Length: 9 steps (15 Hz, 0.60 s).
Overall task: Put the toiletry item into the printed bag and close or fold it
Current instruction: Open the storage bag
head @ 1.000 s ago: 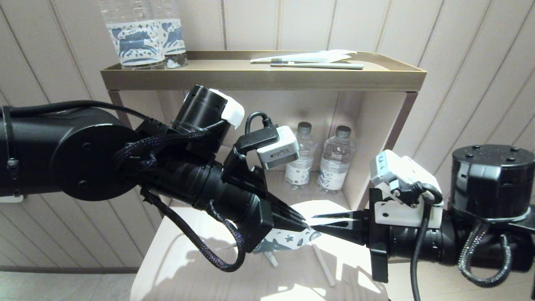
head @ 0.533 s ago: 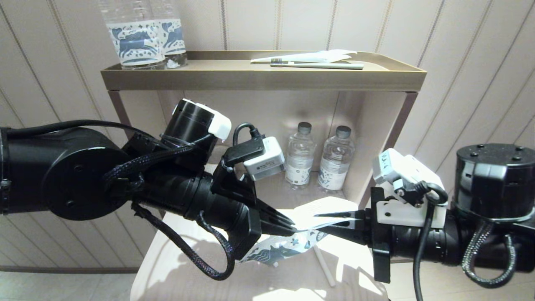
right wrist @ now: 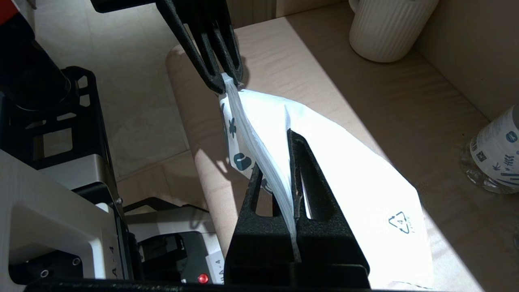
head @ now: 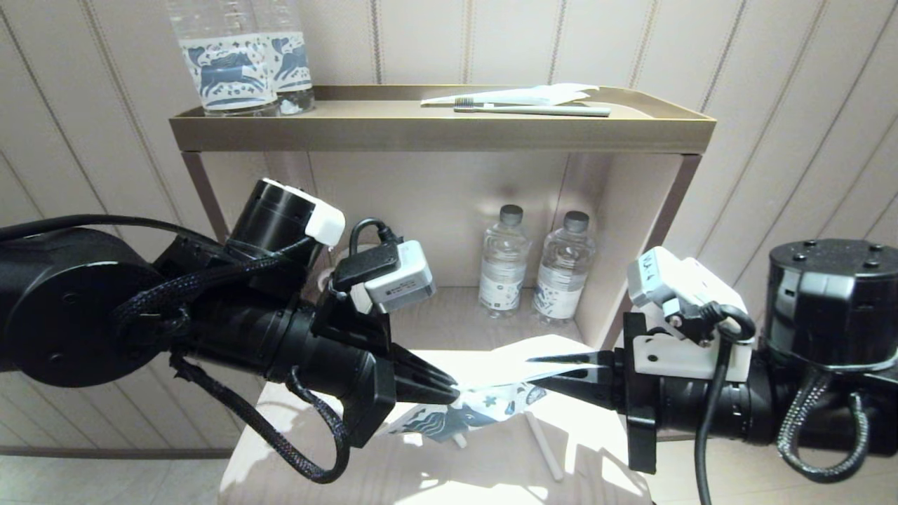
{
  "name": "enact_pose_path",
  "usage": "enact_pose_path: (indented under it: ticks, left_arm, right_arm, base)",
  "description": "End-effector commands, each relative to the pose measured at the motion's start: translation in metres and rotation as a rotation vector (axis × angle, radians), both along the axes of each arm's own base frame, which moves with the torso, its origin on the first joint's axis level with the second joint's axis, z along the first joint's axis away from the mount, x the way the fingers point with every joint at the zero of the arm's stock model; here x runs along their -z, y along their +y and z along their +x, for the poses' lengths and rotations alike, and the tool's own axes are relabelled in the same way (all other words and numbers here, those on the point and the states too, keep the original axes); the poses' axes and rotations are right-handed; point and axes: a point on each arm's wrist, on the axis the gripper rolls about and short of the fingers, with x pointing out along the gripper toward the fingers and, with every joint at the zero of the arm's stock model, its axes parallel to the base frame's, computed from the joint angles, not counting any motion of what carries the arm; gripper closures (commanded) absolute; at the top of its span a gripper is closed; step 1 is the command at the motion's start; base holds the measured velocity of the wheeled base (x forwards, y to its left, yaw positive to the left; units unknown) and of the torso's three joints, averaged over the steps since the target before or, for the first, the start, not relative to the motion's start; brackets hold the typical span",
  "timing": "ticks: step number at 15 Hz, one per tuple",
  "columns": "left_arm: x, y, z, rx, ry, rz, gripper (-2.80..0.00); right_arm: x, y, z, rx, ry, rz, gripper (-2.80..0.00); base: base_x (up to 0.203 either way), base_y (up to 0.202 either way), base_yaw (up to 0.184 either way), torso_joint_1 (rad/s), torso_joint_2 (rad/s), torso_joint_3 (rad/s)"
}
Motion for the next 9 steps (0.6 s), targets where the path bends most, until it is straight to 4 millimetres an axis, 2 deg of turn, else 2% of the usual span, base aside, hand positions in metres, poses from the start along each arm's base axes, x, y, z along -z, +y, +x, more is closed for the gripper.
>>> enact_pose_path:
  ticks: [1,9]
  left_arm:
    - [0.0,0.008,-0.004,-0.009,-0.001,-0.004,0.0]
    - [0.013,0.029,-0.014,-0.046,-0.001,-0.008,0.0]
  right_arm:
    - [0.0,0.0,0.0,-0.001,-0.003,0.001,0.0]
    - [-0.004,-0.002,-0.001,0.005,-0.015,0.01,0.0]
  base:
    - [0.0,0.0,0.0,0.0,0.0,0.0]
    - [0.0,0.0,0.0,0.0,0.0,0.0]
